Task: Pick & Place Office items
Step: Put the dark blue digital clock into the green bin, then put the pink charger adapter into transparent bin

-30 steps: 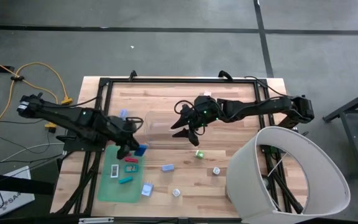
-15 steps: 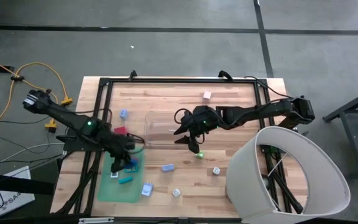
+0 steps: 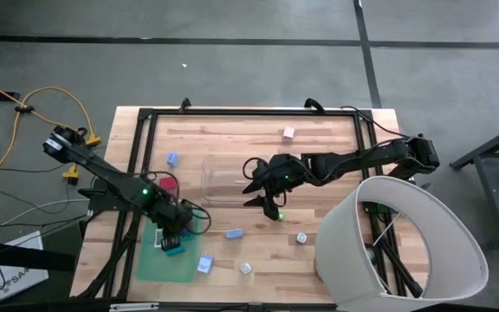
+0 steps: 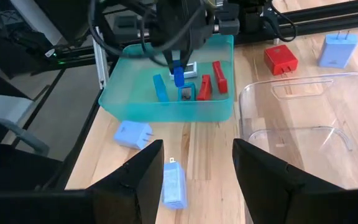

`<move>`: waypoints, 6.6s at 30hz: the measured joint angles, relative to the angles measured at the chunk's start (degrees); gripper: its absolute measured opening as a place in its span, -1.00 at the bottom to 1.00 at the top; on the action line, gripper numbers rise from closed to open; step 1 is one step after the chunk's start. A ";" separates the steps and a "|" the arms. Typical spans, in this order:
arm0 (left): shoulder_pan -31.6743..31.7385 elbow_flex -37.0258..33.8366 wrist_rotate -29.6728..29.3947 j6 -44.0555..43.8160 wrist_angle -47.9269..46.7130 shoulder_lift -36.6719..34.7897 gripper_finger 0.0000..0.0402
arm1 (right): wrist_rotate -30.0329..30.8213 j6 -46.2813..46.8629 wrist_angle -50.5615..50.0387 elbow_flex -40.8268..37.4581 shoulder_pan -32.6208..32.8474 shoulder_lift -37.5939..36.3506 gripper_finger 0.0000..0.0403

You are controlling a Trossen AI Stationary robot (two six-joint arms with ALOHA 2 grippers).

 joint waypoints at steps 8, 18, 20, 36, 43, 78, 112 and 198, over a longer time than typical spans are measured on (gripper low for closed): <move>-2.54 0.00 0.27 -4.17 0.13 6.08 -0.74 | 0.00 -0.01 0.00 0.00 0.41 0.00 -0.11; -5.93 0.00 1.36 -6.89 7.33 10.01 -0.74 | 0.00 0.00 0.02 0.00 0.36 0.02 -0.11; -6.29 0.00 1.40 -6.73 8.20 10.52 -0.73 | 0.00 0.00 0.02 0.00 0.36 0.02 -0.11; -6.54 -0.02 1.39 -6.54 8.13 11.10 -0.52 | -0.02 1.04 0.04 0.00 0.36 0.02 -0.11; -6.04 -0.02 2.42 -6.52 8.11 11.10 -0.49 | -0.04 1.47 0.04 0.00 0.36 0.04 -0.11; 13.01 0.02 40.77 11.55 19.00 8.45 -0.49 | -0.38 -0.69 0.07 0.00 0.34 0.04 -0.11; 41.86 0.02 30.75 23.57 23.48 -12.68 -0.49 | -0.48 -1.85 0.07 0.00 -11.02 0.04 -0.11; 55.58 -0.59 9.94 28.19 2.40 -38.77 -0.49 | 13.05 -14.81 -30.83 -1.75 -30.16 -5.70 -0.11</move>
